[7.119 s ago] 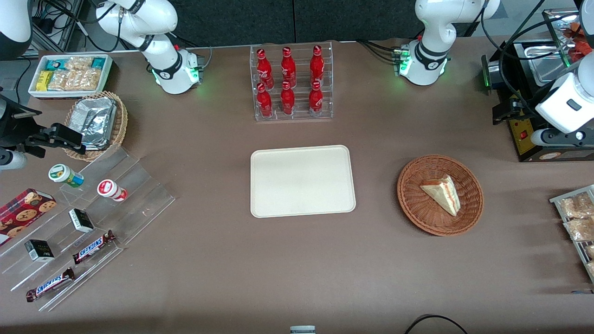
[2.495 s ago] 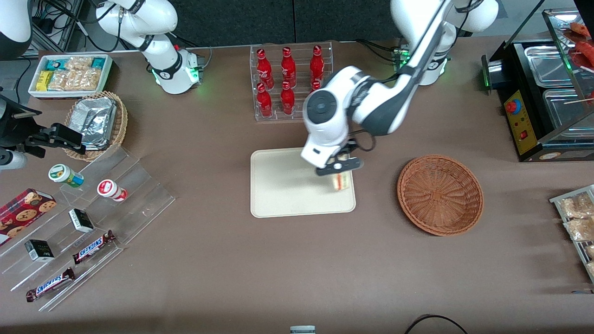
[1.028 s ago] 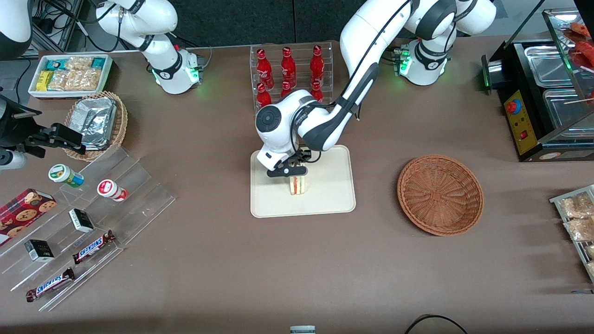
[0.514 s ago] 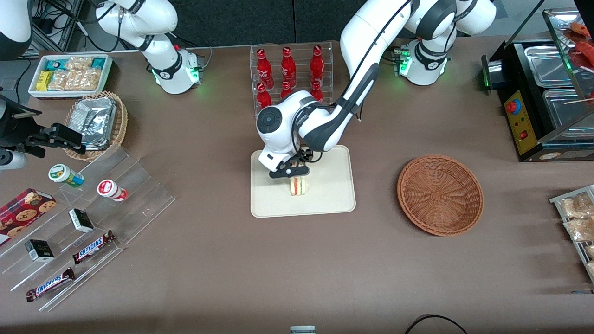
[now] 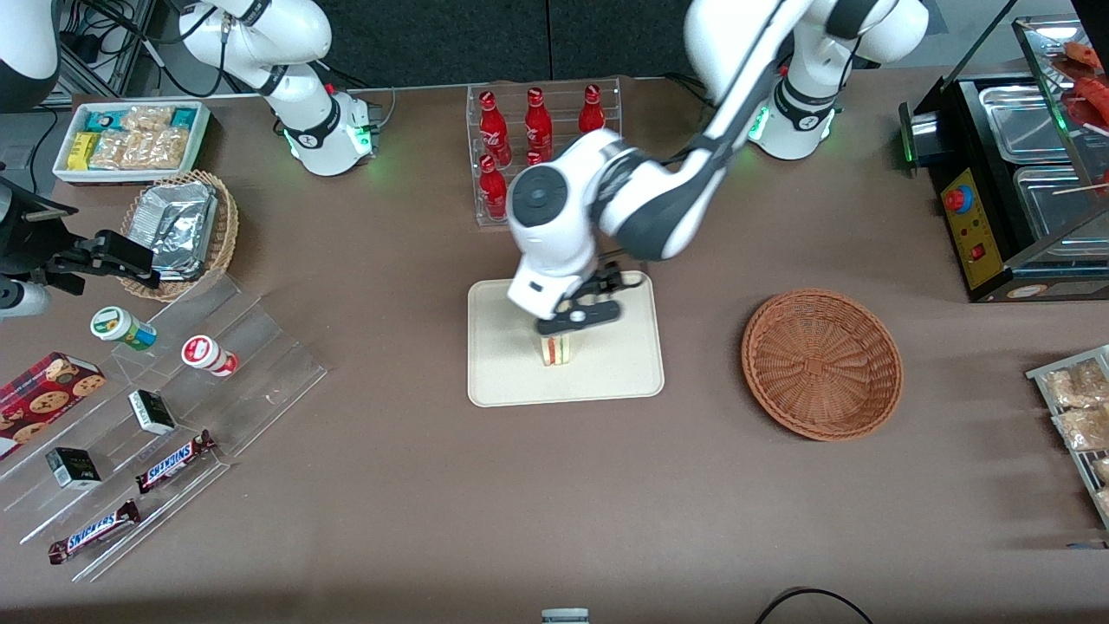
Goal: Place sandwich from basket to tray
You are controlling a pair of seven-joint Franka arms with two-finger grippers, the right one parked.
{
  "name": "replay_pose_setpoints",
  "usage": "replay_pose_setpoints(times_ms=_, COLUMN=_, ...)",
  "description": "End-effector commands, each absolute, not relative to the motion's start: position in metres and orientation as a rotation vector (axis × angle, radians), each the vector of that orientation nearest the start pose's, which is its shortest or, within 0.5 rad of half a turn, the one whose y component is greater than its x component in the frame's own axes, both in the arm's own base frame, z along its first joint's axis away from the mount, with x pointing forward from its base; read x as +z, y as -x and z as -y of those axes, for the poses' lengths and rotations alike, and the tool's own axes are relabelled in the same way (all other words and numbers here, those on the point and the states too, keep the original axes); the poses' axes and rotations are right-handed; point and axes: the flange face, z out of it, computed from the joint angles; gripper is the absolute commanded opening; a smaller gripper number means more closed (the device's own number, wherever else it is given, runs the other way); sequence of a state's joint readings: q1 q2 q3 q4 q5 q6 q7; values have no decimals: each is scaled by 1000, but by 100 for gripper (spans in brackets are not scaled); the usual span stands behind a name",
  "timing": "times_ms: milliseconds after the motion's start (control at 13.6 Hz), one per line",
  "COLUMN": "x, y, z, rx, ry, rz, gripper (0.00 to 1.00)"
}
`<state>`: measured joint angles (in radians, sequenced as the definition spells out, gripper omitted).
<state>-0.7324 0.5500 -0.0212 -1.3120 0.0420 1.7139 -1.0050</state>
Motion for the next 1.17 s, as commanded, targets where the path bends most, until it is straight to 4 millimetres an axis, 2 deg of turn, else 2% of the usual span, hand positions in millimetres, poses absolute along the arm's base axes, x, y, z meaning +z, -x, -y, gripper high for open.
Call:
replay_pose_setpoints(times_ms=0, x=486, y=-528, z=390, rx=208, ry=2958, rz=498, gripper=100)
replay_pose_setpoints(times_ms=220, x=530, y=-553, z=297, rx=284, ry=2967, rz=408, gripper=100)
replay_pose_setpoints(times_ms=440, x=563, y=-562, z=221, rx=308, ry=3000, rz=325, gripper=100)
replay_pose_setpoints(times_ms=734, x=590, y=-546, z=111, rx=342, ry=3060, rz=121, gripper=100)
replay_pose_setpoints(times_ms=881, x=599, y=-539, z=66, rx=347, ry=3085, rz=39, gripper=100)
replay_pose_setpoints(times_ms=1101, x=612, y=-532, z=27, rx=338, ry=3111, rz=-92, gripper=100)
